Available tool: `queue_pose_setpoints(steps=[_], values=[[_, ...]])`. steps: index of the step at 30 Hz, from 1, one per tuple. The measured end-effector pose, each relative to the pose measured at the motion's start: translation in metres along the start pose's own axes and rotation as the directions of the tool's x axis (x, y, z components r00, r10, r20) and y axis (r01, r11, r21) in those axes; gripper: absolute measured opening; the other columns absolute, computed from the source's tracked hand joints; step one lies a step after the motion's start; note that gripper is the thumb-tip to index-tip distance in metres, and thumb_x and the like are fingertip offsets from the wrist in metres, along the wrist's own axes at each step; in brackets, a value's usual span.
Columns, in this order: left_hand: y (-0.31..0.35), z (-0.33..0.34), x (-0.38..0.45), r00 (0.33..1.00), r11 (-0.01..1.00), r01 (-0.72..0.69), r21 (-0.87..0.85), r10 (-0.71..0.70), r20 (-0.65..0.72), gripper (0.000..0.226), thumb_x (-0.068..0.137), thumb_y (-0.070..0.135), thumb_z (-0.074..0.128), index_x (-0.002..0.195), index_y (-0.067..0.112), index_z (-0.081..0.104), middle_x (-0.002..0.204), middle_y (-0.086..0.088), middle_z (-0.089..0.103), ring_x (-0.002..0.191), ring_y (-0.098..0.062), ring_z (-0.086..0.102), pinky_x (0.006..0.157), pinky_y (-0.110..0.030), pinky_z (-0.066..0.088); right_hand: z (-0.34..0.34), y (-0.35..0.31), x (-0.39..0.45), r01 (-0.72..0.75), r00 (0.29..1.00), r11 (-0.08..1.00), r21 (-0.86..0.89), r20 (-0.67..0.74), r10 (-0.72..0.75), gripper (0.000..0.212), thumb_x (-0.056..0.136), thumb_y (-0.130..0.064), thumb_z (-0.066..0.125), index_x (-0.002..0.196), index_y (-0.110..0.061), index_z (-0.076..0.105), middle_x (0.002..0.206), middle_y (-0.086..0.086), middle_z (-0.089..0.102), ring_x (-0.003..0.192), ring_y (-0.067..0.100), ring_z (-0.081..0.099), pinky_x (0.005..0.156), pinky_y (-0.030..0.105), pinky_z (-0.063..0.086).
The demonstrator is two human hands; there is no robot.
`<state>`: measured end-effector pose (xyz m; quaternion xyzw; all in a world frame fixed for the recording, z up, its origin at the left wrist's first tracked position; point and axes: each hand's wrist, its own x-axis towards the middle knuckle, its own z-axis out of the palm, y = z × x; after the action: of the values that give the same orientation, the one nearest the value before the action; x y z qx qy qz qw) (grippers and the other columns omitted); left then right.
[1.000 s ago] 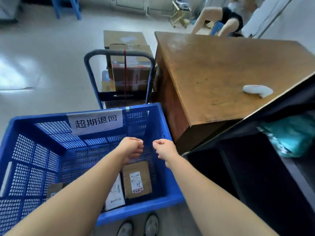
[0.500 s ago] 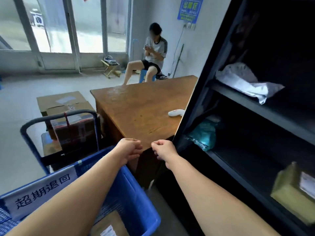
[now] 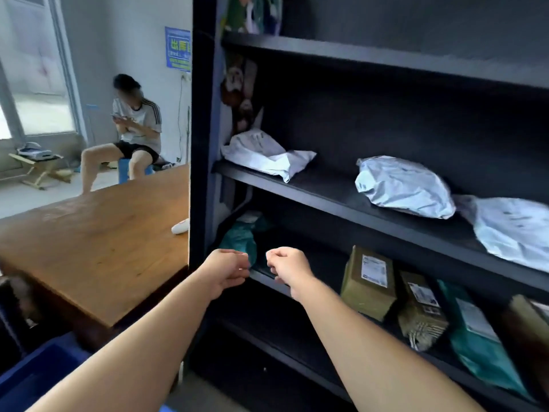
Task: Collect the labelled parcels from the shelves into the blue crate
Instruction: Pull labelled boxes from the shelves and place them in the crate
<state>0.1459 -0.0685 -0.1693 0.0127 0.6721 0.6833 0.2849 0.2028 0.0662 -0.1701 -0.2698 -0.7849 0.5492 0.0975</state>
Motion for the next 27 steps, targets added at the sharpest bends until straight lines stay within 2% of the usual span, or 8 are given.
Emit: queue_pose_setpoints(steps=[3,6,11,13,16,18,23,27], values=[[0.002,0.053,0.008,0.997,1.0,0.008,0.011,-0.008,0.074,0.017,0.093,0.013,0.056,0.109,0.007,0.059,0.096,-0.011,0.066,0.083,-0.021,0.064,0.079,-0.033,0.054,-0.055,0.014,0.002,-0.016,0.997,1.0,0.003,-0.07,0.016,0.017,0.085,-0.023,0.055,0.074,-0.024,0.068,0.078,-0.003,0.064,0.077,0.015,0.057,0.071,0.032,0.049],[0.003,0.105,0.014,0.992,1.0,0.003,0.031,-0.007,0.125,0.018,0.094,0.012,0.055,0.11,0.006,0.06,0.103,-0.014,0.066,0.087,-0.024,0.064,0.072,-0.03,0.054,-0.108,0.029,0.006,-0.019,0.991,1.0,-0.011,-0.136,0.018,0.016,0.089,-0.024,0.054,0.08,-0.026,0.067,0.088,-0.004,0.066,0.089,0.017,0.061,0.087,0.037,0.053],[0.004,0.183,0.02,0.982,0.997,-0.016,0.078,0.001,0.187,0.01,0.091,0.005,0.055,0.086,0.01,0.062,0.083,-0.009,0.063,0.07,-0.018,0.06,0.059,-0.022,0.053,-0.183,0.056,0.017,-0.052,0.97,0.999,-0.005,-0.237,0.049,0.013,0.092,-0.023,0.056,0.085,-0.027,0.066,0.102,-0.004,0.067,0.103,0.019,0.063,0.089,0.034,0.051],[0.0,0.206,0.025,0.981,0.995,-0.026,0.096,0.007,0.193,0.013,0.091,0.003,0.055,0.084,0.011,0.062,0.086,-0.01,0.063,0.073,-0.019,0.06,0.067,-0.026,0.053,-0.205,0.07,0.023,-0.062,0.962,0.998,0.006,-0.267,0.061,0.011,0.092,-0.023,0.057,0.089,-0.026,0.068,0.112,-0.004,0.066,0.106,0.018,0.061,0.089,0.03,0.049],[-0.011,0.232,0.033,0.981,0.993,-0.021,0.116,-0.002,0.193,0.013,0.092,0.006,0.054,0.084,0.013,0.061,0.091,-0.01,0.064,0.081,-0.022,0.061,0.075,-0.031,0.052,-0.23,0.091,0.028,-0.103,0.953,0.995,0.019,-0.284,0.104,0.016,0.092,-0.022,0.057,0.101,-0.018,0.069,0.11,-0.001,0.066,0.095,0.015,0.059,0.079,0.026,0.046],[-0.018,0.246,0.038,0.982,0.99,-0.014,0.14,-0.013,0.191,0.011,0.092,0.007,0.053,0.088,0.012,0.062,0.09,-0.009,0.065,0.087,-0.023,0.062,0.081,-0.034,0.052,-0.242,0.106,0.031,-0.141,0.943,0.99,0.0,-0.304,0.135,0.017,0.092,-0.024,0.058,0.104,-0.02,0.069,0.113,-0.002,0.066,0.1,0.017,0.06,0.085,0.03,0.05],[-0.026,0.272,0.047,0.986,0.978,0.025,0.205,-0.057,0.154,0.019,0.091,0.004,0.052,0.077,0.013,0.061,0.076,-0.004,0.06,0.072,-0.016,0.056,0.089,-0.037,0.05,-0.261,0.135,0.042,-0.245,0.913,0.97,0.008,-0.334,0.233,0.022,0.091,-0.027,0.06,0.11,-0.018,0.067,0.115,-0.001,0.066,0.104,0.02,0.06,0.093,0.037,0.052],[-0.032,0.284,0.069,0.986,0.971,0.042,0.235,-0.078,0.147,0.022,0.092,0.005,0.052,0.072,0.015,0.056,0.072,-0.001,0.053,0.064,-0.012,0.048,0.061,-0.026,0.043,-0.268,0.15,0.055,-0.308,0.887,0.95,0.054,-0.343,0.308,0.031,0.091,-0.028,0.06,0.118,-0.014,0.063,0.105,-0.001,0.063,0.095,0.019,0.059,0.088,0.036,0.054]])
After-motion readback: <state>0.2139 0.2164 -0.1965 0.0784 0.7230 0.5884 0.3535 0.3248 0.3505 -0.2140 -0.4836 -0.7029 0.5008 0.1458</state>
